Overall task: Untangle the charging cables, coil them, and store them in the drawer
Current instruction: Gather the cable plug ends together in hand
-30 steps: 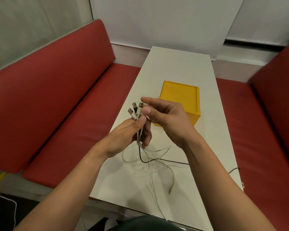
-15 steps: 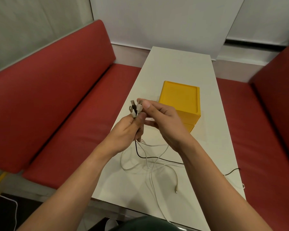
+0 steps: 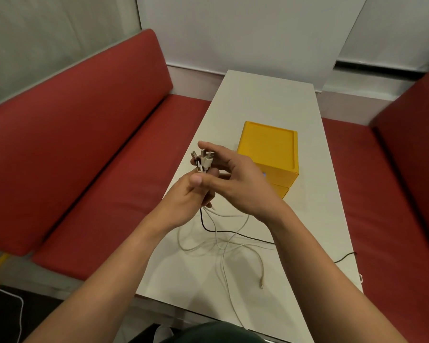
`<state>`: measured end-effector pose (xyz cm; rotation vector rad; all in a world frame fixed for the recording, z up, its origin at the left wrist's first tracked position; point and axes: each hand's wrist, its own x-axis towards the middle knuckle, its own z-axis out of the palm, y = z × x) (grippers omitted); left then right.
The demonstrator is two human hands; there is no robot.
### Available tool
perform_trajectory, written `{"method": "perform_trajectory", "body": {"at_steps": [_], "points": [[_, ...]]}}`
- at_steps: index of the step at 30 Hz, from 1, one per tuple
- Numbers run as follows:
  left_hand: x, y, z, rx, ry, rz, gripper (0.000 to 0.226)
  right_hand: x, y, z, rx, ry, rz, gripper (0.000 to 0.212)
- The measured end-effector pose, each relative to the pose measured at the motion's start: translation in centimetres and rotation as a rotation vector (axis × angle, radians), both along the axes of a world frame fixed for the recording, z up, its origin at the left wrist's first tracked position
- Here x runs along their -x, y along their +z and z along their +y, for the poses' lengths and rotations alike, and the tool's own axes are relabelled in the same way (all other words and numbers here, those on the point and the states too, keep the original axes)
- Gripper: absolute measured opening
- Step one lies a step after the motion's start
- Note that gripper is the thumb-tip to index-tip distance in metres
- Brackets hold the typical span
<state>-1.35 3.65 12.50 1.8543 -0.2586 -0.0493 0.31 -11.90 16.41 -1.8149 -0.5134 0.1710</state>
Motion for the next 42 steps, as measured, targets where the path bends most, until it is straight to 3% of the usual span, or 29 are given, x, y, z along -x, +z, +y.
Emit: {"method": "perform_trajectory", "body": {"at_steps": [5,12,14,17,19,22,26,29,33,35,37,42], "points": [[0.0,0.5,-0.2,0.023,-0.024,0.006,0.026,-0.1,-0.1,0.4,-0.125,-0.153,-0.097,0.026],[0.5,0.8,-0.3,0.016,-0.077,0.048,0.029,-0.2,0.1,-0.3,-0.104,-0.086,0.007,0.035],[0.4,0.7,-0.4,-0.006,-0.084,0.059,0.034,-0.2,0.1,-0.4,-0.078,-0.081,-0.009,0.031],[0.3,0.5,-0.6,0.053,-0.060,0.053,0.021,-0.2,0.0,-0.2,-0.054,-0.114,-0.065,0.022],[0.3,0.3,-0.9,0.097,-0.015,0.063,0.035,-0.2,-0.1,0.0,-0.026,-0.160,-0.089,0.022],[0.5,0.0,-1.2,0.141,0.005,0.042,0.028,-0.2,-0.2,0.3,0.042,-0.206,-0.108,0.021],[0.4,0.2,-1.1,-0.022,0.012,0.034,0.023,0.0,-0.2,0.5,0.107,-0.274,-0.138,0.020],[0.2,0.3,-0.8,-0.047,0.012,0.085,0.036,0.4,0.1,0.7,0.179,-0.194,-0.179,0.036],[-0.1,0.5,-0.6,0.325,0.080,0.054,0.048,0.7,-1.0,0.8,-0.009,-0.033,0.099,0.098],[-0.5,0.9,-0.4,0.502,0.185,0.033,0.049,0.7,-2.1,0.8,0.044,0.030,0.162,0.111],[-0.7,1.3,-0.1,0.602,0.236,0.037,0.047,0.8,-2.9,1.0,0.086,0.076,0.168,0.104],[-0.5,2.1,0.2,0.807,0.184,0.150,0.046,0.2,-4.2,1.7,0.308,0.026,-0.119,0.025]]}}
